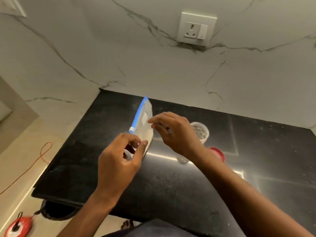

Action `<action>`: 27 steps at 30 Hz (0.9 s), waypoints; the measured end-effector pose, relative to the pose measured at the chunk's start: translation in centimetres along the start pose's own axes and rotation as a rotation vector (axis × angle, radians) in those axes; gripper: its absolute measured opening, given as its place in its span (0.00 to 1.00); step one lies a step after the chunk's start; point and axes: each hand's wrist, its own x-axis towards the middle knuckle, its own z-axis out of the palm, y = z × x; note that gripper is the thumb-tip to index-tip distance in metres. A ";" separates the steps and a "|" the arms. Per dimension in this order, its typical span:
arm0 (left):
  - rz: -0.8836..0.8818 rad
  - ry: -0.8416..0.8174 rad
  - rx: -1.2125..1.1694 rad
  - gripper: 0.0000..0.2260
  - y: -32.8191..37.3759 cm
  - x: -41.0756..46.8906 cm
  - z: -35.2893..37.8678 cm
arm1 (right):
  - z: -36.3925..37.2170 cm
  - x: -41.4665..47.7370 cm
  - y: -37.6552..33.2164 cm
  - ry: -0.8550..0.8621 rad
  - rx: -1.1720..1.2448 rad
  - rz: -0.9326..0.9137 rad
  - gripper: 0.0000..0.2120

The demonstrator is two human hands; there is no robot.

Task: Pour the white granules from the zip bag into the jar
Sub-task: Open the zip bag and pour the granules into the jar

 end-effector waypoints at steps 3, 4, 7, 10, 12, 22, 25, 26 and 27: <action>-0.119 0.052 0.111 0.16 -1.8 0.3 -1.1 | 0.2 3.4 -1.4 -0.221 -0.112 -0.035 0.20; -0.158 0.047 0.106 0.18 -2.1 0.5 -1.1 | 0.1 4.3 -1.6 -0.300 -0.166 -0.060 0.21; -0.236 0.031 0.047 0.23 -2.8 1.3 -1.0 | 0.3 6.5 -2.5 -0.492 -0.260 -0.134 0.21; -0.215 0.031 0.006 0.25 -3.0 2.1 -0.6 | 0.1 7.6 -2.9 -0.571 -0.328 -0.174 0.16; -0.199 0.050 -0.016 0.24 -2.9 2.2 -0.5 | -0.2 8.1 -3.1 -0.589 -0.318 -0.176 0.13; -0.077 0.116 0.046 0.22 -3.0 2.7 -1.2 | -0.3 9.0 -3.6 -0.646 -0.450 -0.343 0.13; -0.053 0.115 0.073 0.20 -3.3 2.7 -1.1 | 0.0 9.2 -2.3 -0.593 -0.516 -0.407 0.14; -0.048 0.117 0.092 0.19 -3.4 2.7 -1.0 | 0.0 9.4 -1.6 -0.569 -0.528 -0.414 0.13; -0.044 0.120 0.110 0.18 -3.5 2.6 -1.0 | -0.1 9.7 -0.8 -0.544 -0.538 -0.413 0.13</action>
